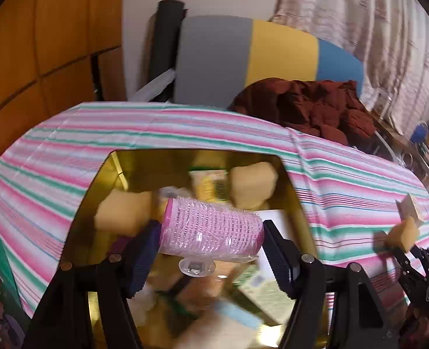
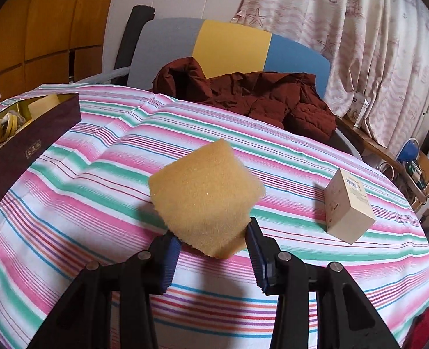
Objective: Organize objects
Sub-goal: 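Carry the pink hair roller into the gold tray and open the left tool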
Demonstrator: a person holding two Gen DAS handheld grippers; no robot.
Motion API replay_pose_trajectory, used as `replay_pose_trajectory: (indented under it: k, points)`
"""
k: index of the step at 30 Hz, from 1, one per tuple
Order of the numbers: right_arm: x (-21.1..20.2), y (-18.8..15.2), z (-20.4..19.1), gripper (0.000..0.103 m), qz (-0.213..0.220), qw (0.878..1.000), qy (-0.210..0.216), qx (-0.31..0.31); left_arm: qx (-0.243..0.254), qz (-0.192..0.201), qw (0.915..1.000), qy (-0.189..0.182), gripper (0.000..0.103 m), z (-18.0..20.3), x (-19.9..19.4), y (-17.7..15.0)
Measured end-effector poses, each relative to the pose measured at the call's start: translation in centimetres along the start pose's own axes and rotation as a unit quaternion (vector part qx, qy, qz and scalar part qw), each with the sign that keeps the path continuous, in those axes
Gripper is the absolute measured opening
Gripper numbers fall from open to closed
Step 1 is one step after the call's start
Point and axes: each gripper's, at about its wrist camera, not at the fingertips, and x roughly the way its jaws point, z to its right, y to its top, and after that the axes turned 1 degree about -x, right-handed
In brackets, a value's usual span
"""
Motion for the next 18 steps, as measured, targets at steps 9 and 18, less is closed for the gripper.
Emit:
replay_pose_trajectory:
  k: [9, 18]
  points:
    - [-0.5, -0.4, -0.4, 0.044, -0.004, 1.000, -0.002, 0.010, -0.070, -0.026, 0.9968, 0.026, 0.071, -7.0, 1.3, -0.9]
    - [-0.9, -0.2, -0.6, 0.044, -0.006, 1.000, 0.005, 0.024, -0.084, -0.039, 0.9953, 0.029, 0.071, -9.7, 2.0, -2.4]
